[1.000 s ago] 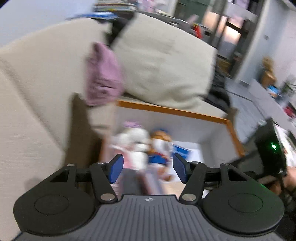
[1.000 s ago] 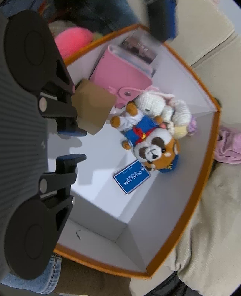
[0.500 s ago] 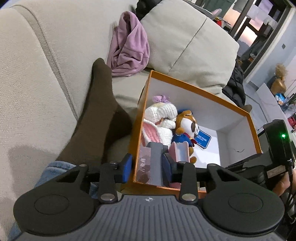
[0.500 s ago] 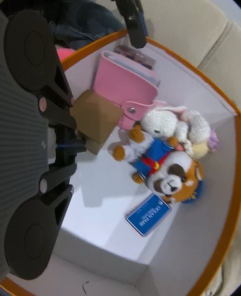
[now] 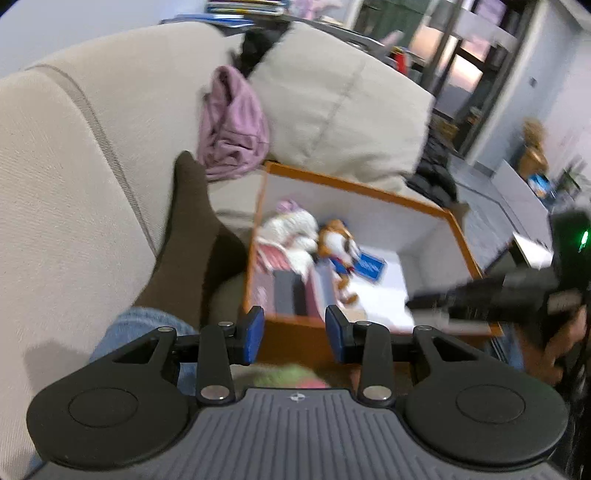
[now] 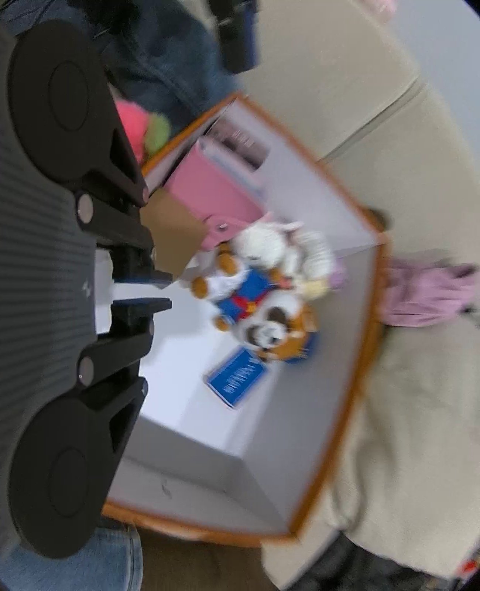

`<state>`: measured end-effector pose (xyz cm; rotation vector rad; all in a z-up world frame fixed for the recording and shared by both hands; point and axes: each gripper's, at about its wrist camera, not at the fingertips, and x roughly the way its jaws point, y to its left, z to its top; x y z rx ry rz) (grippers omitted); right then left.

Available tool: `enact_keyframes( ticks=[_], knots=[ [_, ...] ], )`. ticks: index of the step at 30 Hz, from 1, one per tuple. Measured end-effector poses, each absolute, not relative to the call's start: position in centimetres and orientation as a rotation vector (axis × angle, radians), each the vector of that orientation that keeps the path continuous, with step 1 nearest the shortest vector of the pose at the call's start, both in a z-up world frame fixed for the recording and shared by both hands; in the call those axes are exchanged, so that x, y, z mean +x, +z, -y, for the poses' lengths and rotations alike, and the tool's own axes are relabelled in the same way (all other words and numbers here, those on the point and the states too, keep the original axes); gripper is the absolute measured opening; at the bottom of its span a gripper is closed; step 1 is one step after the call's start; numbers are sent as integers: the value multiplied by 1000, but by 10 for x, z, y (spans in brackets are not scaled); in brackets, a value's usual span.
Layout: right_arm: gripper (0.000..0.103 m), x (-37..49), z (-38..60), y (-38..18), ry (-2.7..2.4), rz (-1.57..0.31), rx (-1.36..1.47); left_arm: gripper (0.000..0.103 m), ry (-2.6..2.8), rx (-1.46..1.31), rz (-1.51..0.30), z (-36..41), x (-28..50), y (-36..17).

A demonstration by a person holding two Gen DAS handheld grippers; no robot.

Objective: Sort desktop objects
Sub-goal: 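Withdraw both grippers from the orange box toward the remaining items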

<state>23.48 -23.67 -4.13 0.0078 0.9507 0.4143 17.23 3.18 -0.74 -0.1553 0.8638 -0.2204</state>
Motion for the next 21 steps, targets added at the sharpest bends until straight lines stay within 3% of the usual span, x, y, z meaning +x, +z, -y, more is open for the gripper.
enact_keyframes(
  ticks=[3,7,9,21],
  knots=[
    [28,205,248,-25,398,-847,59,49,-262,-122,-878,-21,147,-11],
    [31,167,258,-23,372,-777,141,51,-301,-82,-935,-8,119,-25],
    [35,152,263,-31,371,-773,176,60,-330,-62,-990,0,108,-37],
    [38,93,248,-111,374,-1013,272,69,-311,94,-1291,33,75,-125]
  ],
)
